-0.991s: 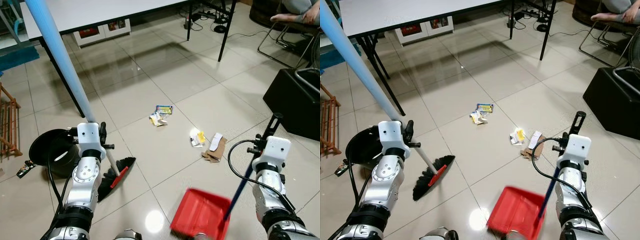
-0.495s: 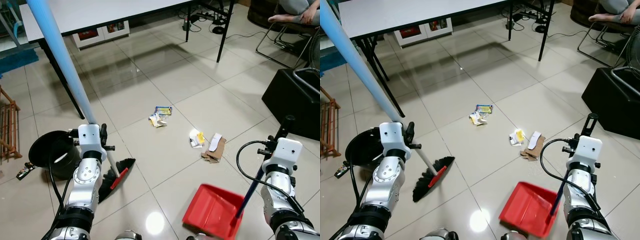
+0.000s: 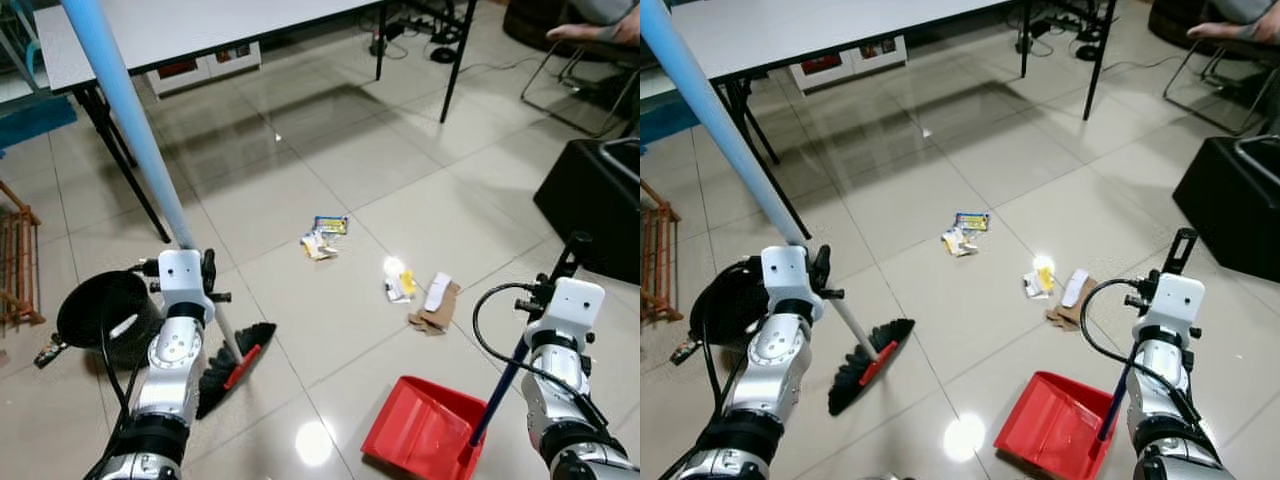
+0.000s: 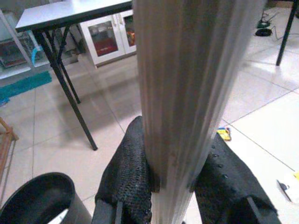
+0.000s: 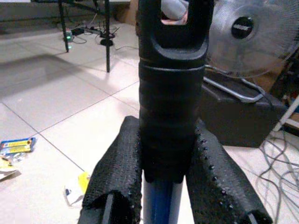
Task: Sweep floor
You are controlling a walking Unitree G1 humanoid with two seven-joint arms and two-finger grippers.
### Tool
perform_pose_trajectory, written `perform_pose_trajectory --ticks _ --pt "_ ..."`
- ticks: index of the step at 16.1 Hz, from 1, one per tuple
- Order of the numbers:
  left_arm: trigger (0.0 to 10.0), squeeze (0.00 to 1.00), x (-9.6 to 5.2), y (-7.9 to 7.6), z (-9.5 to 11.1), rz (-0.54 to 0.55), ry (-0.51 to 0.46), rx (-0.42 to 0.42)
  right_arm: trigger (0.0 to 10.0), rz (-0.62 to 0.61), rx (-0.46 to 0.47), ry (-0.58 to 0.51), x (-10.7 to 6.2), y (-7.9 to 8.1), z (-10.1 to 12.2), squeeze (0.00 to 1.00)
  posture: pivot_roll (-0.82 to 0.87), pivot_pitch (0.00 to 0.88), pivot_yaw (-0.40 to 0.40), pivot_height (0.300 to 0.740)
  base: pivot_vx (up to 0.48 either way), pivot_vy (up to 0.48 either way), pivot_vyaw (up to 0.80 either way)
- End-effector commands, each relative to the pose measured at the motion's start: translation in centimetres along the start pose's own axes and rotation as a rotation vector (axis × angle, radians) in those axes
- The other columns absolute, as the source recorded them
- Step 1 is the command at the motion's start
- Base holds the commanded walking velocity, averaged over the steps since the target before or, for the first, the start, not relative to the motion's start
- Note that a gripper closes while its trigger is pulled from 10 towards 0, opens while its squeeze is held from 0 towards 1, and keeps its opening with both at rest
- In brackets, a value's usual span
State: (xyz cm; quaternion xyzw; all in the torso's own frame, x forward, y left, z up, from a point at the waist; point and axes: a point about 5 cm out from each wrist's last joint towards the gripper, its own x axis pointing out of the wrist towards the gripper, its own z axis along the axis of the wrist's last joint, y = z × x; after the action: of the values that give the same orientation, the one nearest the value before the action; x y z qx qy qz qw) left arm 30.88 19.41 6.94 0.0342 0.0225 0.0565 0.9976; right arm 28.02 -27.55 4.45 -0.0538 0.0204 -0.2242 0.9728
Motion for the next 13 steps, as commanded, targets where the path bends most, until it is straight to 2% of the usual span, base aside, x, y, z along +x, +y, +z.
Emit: perform_pose_trajectory --ticks 1,3,6,7,13 --pt "10.0 0.0 -0.1 0.2 -0.7 0.004 0.039 0.007 10.0 0.008 -0.001 -0.021 0.2 0.0 0.4 0.0 -0.02 0.071 0.048 0.74 0.48 0.0 0.0" --pt "10.0 0.0 -0.1 0.2 -0.7 0.005 0.038 0.007 10.0 0.034 -0.022 -0.014 0.2 0.5 0.3 0.0 -0.02 0.065 0.045 0.74 0.48 0.0 0.0" --pt "10.0 0.0 -0.1 0.2 -0.6 0.007 0.033 0.006 10.0 0.071 -0.038 -0.002 0.2 1.3 0.2 0.0 -0.02 0.047 0.041 0.74 0.48 0.0 0.8" --pt "10.0 0.0 -0.1 0.3 -0.6 0.008 0.03 0.005 10.0 0.058 0.0 -0.001 0.3 1.3 0.4 0.0 -0.02 0.041 0.043 0.74 0.48 0.0 0.0" --pt "10.0 0.0 -0.1 0.1 -0.6 0.0 0.026 0.008 10.0 0.049 0.016 0.005 0.5 1.1 0.5 0.0 -0.02 0.03 0.045 0.74 0.48 0.0 0.0"
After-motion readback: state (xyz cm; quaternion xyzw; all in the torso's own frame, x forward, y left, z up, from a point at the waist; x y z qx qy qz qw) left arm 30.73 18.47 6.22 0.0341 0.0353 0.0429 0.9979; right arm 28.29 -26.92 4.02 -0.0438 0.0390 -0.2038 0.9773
